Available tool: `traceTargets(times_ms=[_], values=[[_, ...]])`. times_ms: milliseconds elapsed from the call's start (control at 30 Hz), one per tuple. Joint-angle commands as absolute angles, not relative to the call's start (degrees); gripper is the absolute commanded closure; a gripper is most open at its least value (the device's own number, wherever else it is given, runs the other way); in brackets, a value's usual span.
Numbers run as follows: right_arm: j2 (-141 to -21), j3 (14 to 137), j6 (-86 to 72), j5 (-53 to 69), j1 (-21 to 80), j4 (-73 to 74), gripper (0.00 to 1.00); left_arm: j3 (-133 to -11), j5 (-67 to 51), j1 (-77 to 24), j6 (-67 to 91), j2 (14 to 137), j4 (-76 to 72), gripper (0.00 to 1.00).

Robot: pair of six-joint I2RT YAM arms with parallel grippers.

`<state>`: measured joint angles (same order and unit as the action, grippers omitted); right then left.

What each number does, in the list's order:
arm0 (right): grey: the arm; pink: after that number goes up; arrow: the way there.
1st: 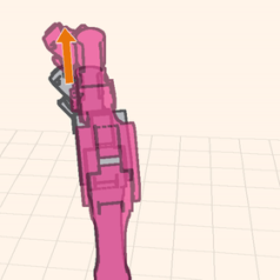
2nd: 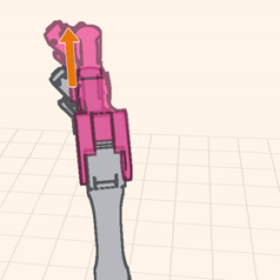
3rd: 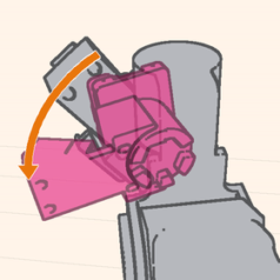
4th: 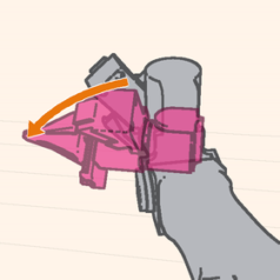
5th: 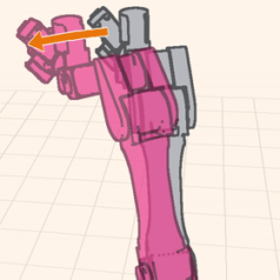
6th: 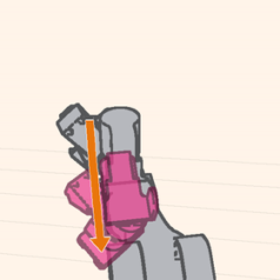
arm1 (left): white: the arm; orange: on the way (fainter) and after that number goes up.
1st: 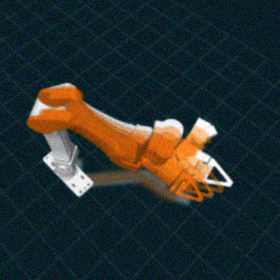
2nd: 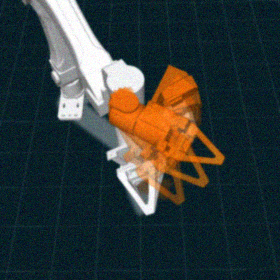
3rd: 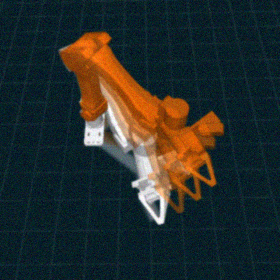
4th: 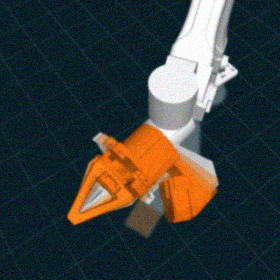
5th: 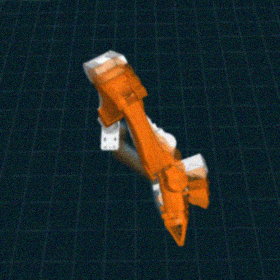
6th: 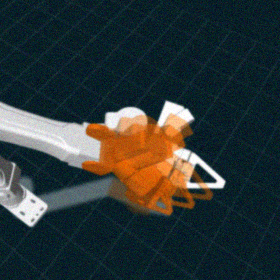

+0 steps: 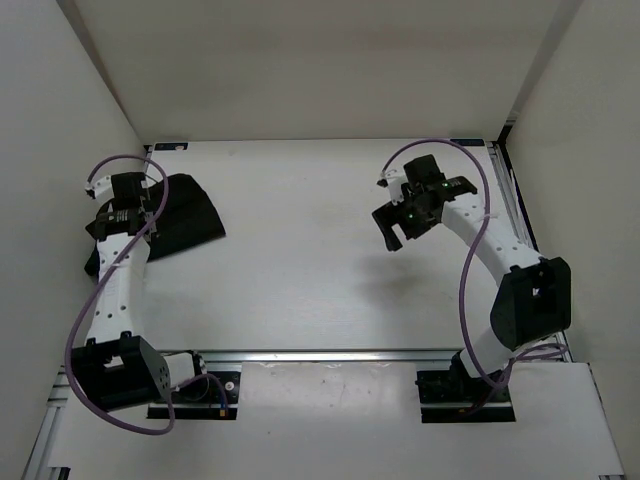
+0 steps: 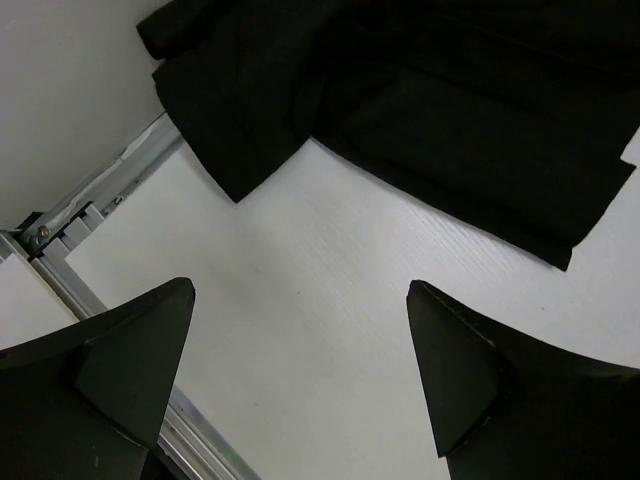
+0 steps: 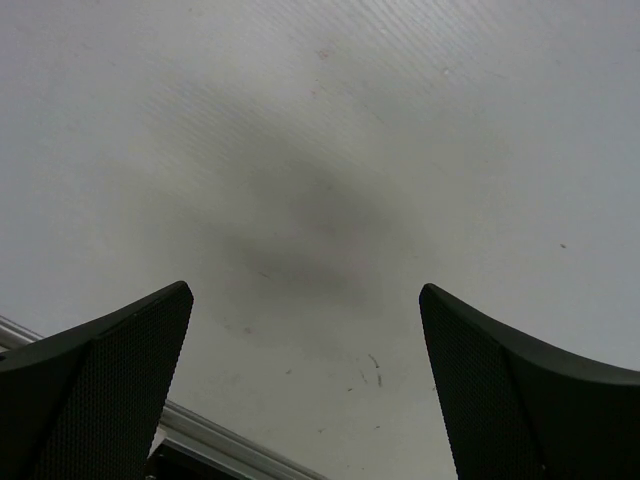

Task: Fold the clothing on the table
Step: Move the skirt to the center of the board

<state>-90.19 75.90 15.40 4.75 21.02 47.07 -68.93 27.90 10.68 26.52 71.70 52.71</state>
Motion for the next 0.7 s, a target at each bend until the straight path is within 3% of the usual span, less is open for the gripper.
traceTargets(times_ms=[0, 100, 300, 667], values=[[-91.8, 79.7, 16.5, -1.1, 17.3, 47.4, 0.01, -65.6, 30.5, 11.1, 25.1, 67.1, 46.8, 0.01], [-93.3, 80.4, 15.1, -0.8, 15.3, 50.0, 0.01, -60.5, 36.3, 12.0, 25.1, 66.6, 44.1, 0.02], [-92.9, 76.9, 18.2, -3.0, 17.5, 52.5, 0.00, -52.7, 25.3, 26.9, 32.9, 68.9, 32.0, 0.01], [-92.8, 76.3, 18.6, -4.1, 14.3, 51.9, 0.00, -49.0, 24.7, 32.7, 39.2, 78.7, 24.4, 0.01]])
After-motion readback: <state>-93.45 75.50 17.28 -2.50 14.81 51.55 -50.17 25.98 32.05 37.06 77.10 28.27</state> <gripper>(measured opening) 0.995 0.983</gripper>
